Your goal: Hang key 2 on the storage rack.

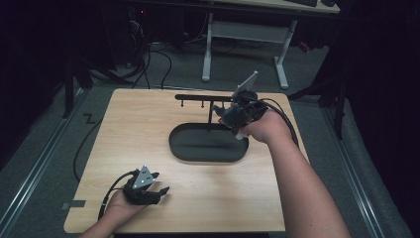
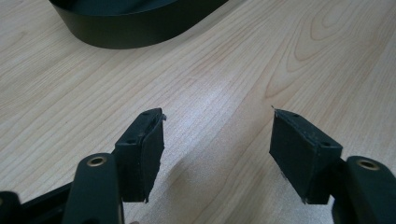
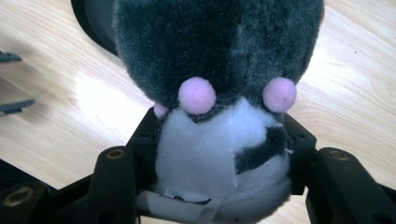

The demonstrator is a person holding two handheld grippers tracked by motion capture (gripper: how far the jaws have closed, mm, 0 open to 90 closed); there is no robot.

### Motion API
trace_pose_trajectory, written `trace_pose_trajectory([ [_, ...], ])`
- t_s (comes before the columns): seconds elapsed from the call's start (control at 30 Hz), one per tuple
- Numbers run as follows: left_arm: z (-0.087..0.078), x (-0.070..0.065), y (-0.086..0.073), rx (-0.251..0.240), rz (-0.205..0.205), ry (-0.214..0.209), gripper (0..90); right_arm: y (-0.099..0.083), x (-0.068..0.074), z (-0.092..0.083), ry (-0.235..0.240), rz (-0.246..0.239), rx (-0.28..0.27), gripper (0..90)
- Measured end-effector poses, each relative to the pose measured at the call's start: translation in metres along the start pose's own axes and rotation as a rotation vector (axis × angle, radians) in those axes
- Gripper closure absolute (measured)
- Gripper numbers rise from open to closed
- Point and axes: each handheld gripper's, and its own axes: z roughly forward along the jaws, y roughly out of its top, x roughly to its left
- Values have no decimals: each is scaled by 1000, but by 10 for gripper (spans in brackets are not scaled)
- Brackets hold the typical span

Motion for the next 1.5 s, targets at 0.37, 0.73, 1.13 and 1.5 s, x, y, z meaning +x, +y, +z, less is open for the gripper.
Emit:
trace_pose_trajectory([
  [0.37, -2, 0, -1, -2, 3, 0, 354, 12, -7, -2, -97, 56, -57, 468],
  [0.73, -1, -2, 0, -4, 12, -3, 354, 5, 3, 34, -73, -1, 42, 468],
  [1.13, 1, -2, -1, 11, 19, -9, 357, 9, -6, 78, -12, 42, 35, 459],
  [1.5, 3, -4, -1, 12, 27, -17, 357, 3, -8, 84, 4, 58, -13, 275],
])
